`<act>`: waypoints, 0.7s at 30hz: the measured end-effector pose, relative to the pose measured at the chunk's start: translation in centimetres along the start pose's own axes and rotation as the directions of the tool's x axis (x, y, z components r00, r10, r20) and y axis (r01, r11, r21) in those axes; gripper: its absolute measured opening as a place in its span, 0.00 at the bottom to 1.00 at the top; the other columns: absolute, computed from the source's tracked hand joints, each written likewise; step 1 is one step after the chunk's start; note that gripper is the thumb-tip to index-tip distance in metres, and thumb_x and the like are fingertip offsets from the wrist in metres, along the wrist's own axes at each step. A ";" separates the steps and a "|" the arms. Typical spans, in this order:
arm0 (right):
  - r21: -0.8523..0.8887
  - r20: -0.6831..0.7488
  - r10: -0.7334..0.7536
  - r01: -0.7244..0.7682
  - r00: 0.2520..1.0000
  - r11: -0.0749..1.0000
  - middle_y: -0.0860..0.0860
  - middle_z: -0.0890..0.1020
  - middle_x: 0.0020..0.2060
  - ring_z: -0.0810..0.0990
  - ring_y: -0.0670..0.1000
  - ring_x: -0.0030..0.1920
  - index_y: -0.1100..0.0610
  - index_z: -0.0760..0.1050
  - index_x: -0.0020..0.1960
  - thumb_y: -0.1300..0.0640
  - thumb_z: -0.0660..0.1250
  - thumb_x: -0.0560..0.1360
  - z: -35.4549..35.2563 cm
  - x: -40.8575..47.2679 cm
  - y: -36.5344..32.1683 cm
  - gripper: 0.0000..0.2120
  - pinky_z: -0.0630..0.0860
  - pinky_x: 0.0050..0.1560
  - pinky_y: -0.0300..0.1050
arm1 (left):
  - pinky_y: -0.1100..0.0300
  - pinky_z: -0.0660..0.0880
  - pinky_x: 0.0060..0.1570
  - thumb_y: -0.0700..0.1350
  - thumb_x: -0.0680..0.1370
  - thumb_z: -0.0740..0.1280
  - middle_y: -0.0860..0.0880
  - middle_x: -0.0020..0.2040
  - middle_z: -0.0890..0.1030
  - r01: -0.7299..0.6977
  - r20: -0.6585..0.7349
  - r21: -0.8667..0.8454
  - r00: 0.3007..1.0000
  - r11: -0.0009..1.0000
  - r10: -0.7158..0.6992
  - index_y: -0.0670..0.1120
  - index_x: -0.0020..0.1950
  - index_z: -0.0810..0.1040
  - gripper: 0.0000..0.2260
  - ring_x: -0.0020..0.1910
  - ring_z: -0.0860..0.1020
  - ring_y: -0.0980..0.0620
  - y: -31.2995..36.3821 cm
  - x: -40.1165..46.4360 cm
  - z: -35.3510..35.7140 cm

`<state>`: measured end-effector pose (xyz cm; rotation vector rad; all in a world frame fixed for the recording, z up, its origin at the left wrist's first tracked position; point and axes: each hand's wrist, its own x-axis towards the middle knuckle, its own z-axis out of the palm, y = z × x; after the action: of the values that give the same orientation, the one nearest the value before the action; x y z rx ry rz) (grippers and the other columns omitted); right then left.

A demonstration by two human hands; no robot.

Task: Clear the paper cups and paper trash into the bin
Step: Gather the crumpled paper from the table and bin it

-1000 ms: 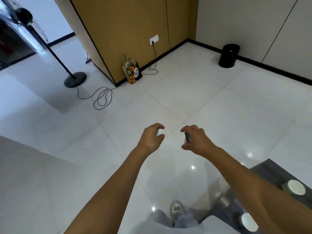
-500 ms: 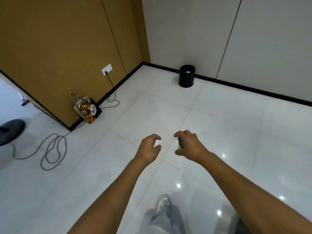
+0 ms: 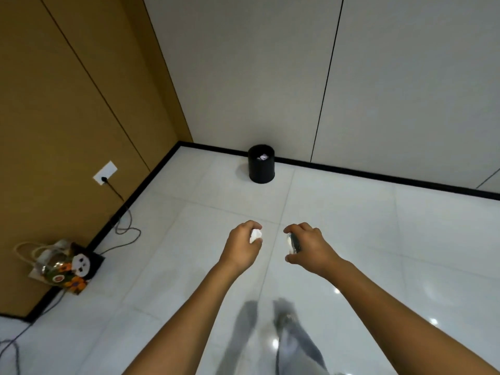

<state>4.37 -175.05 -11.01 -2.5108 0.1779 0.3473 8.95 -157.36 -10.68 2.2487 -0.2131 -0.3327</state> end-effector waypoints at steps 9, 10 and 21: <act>-0.021 0.035 0.013 -0.012 0.999 1.000 0.51 0.68 0.65 0.64 0.57 0.64 0.50 0.64 0.70 0.54 0.72 0.72 -9.5 21.8 0.8 0.30 0.71 0.59 0.47 | 0.64 0.72 0.52 0.38 0.77 0.66 0.49 0.53 0.78 0.029 0.021 0.001 0.999 1.000 -0.029 0.44 0.59 0.76 0.11 0.51 0.76 0.52 3.8 22.3 -2.8; -0.019 0.037 0.014 -0.013 0.999 1.000 0.52 0.68 0.65 0.64 0.57 0.64 0.50 0.64 0.70 0.54 0.72 0.72 -10.0 24.0 0.8 0.30 0.70 0.59 0.47 | 0.64 0.72 0.53 0.38 0.77 0.66 0.49 0.53 0.78 0.030 0.030 0.003 0.999 1.000 -0.030 0.44 0.59 0.76 0.11 0.51 0.76 0.52 3.7 24.4 -3.0; 0.035 0.017 0.092 -0.093 0.996 0.995 0.53 0.68 0.66 0.66 0.58 0.64 0.51 0.64 0.71 0.55 0.74 0.71 -14.4 49.6 -1.8 0.32 0.72 0.59 0.48 | 0.64 0.70 0.47 0.38 0.77 0.65 0.47 0.54 0.78 0.036 0.086 0.081 0.995 0.996 -0.043 0.43 0.59 0.75 0.11 0.50 0.75 0.51 1.9 51.0 -8.9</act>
<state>55.17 -184.35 -12.82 -2.4693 0.2921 0.3974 60.10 -165.50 -12.20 2.3212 -0.2313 -0.4519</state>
